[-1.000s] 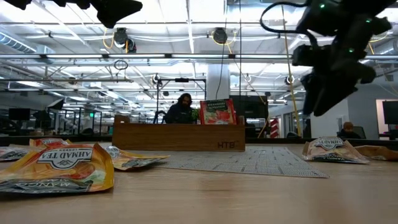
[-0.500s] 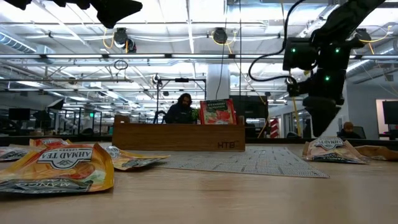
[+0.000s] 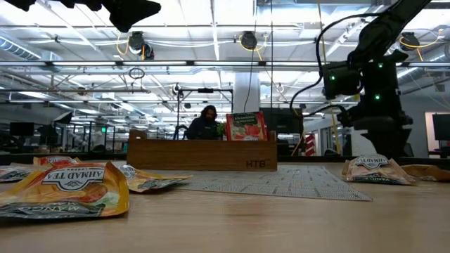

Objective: Pick & Place Tea
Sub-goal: Put the brown tea bag into the wooden organizer

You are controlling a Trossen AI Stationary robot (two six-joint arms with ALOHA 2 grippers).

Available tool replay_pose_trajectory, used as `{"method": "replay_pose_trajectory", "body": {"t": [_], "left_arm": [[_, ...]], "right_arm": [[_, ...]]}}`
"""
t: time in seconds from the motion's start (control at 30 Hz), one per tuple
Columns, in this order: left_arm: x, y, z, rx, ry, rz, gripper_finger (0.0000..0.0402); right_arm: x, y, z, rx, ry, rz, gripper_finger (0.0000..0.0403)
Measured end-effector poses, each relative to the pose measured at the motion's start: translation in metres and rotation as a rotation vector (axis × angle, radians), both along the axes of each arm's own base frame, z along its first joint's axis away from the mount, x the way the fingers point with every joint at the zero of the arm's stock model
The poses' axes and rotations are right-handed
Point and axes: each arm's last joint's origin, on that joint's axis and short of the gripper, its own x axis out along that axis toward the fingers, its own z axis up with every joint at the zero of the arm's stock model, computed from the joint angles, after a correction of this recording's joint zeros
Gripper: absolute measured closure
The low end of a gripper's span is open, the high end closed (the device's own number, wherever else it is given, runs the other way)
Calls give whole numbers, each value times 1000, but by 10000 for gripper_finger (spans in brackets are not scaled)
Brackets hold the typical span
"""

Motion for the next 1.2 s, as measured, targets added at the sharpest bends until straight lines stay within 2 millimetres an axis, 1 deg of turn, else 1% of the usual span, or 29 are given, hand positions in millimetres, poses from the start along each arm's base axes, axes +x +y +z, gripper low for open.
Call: {"method": "replay_pose_trajectory", "body": {"t": [0.1, 0.27, 0.37, 0.43, 0.6, 0.67, 0.77, 0.83, 0.9, 1.0, 1.1, 1.2], "left_arm": [[0, 0, 0, 0, 0, 0, 11], [0, 0, 0, 0, 0, 0, 11], [0, 0, 0, 0, 0, 0, 11], [0, 0, 0, -1, 0, 0, 11], [0, 0, 0, -1, 0, 0, 11], [0, 0, 0, -1, 0, 0, 11], [0, 0, 0, -1, 0, 0, 11], [0, 0, 0, -1, -1, 0, 11], [0, 0, 0, -1, 0, 0, 11], [0, 0, 0, -1, -1, 0, 11], [0, 0, 0, -1, -1, 0, 11], [0, 0, 0, -1, 0, 0, 11]], "right_arm": [[10, 2, 1, 57, -126, 33, 165], [28, 3, 4, 102, -332, 83, 165], [36, 4, 6, 89, -416, 164, 165], [39, 5, 7, 54, -435, 236, 165], [42, 10, 7, -72, -368, 473, 161], [44, 12, 12, -145, -300, 555, 153], [51, 13, 21, -301, -195, 677, 142], [52, 11, 24, -342, -154, 722, 139], [53, 3, 22, -307, -145, 720, 140], [50, -9, 10, -205, -120, 704, 146], [47, -19, -3, -160, -57, 716, 148], [47, -27, -10, -117, -51, 703, 148]]}}
